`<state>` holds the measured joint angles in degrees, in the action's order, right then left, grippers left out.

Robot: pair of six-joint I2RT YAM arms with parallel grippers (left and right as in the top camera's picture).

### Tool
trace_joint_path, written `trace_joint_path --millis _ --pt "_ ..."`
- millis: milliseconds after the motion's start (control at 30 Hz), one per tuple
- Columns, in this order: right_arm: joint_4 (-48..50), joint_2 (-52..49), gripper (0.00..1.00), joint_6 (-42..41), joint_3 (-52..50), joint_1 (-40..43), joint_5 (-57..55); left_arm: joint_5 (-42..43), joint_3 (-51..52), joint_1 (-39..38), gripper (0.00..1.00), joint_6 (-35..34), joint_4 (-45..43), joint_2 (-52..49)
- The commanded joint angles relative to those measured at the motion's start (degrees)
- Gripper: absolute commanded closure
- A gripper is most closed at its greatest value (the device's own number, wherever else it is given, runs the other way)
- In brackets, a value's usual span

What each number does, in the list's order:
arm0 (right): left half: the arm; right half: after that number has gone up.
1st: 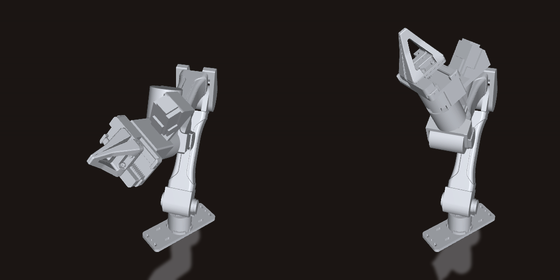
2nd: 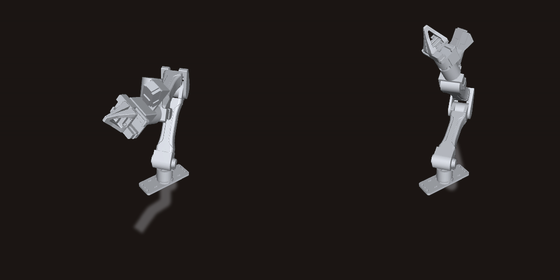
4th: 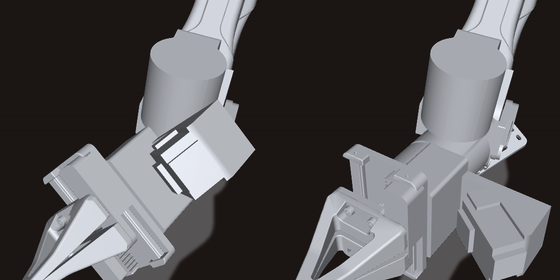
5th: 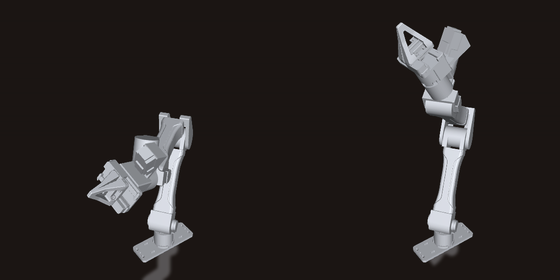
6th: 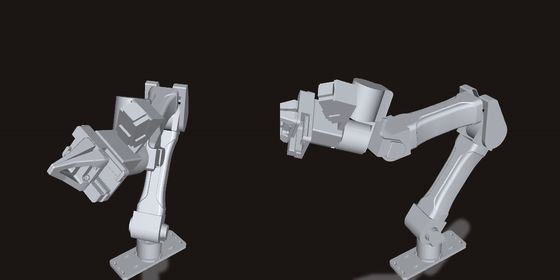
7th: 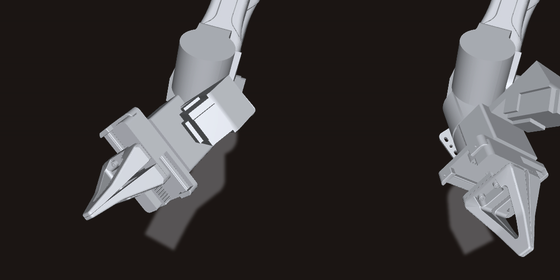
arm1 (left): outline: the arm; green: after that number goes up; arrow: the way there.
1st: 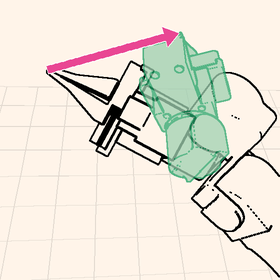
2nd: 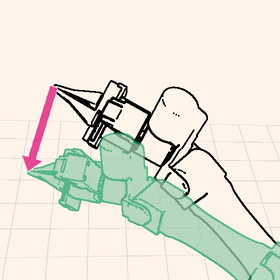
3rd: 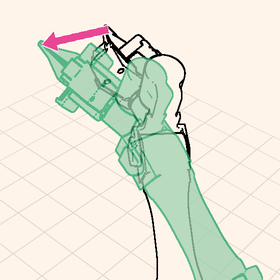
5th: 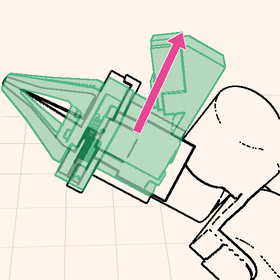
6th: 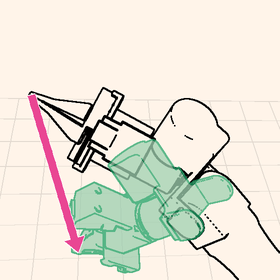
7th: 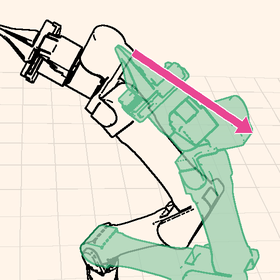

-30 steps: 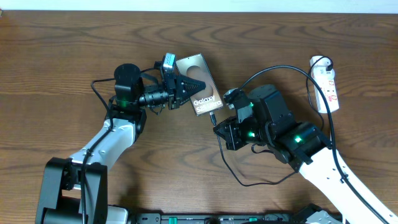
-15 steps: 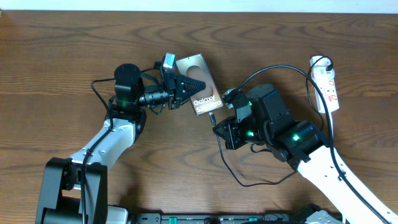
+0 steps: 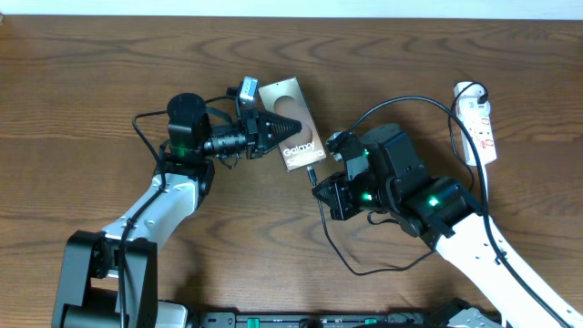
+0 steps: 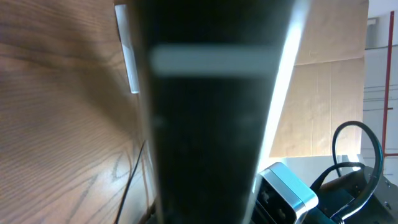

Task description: Plug charger to phone and switch on socket

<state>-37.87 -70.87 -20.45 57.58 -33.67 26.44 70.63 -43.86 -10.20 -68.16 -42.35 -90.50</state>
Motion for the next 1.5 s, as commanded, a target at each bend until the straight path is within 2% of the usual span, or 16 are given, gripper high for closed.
trace_joint_path --millis 0,1133,1467 --pt "0.13 -0.13 0.99 -0.48 0.76 -0.57 0.46 1.81 -1.03 0.09 0.93 1.95 -0.85 0.59" --pt "0.85 -2.10 0.99 -0.52 0.76 -1.66 -1.49 1.86 -1.03 0.09 0.93 1.53 -0.83 0.59" --pt "-2.05 -1.88 0.99 -0.09 0.76 -1.68 -1.70 3.34 -1.03 0.13 0.93 7.56 -0.83 0.59"
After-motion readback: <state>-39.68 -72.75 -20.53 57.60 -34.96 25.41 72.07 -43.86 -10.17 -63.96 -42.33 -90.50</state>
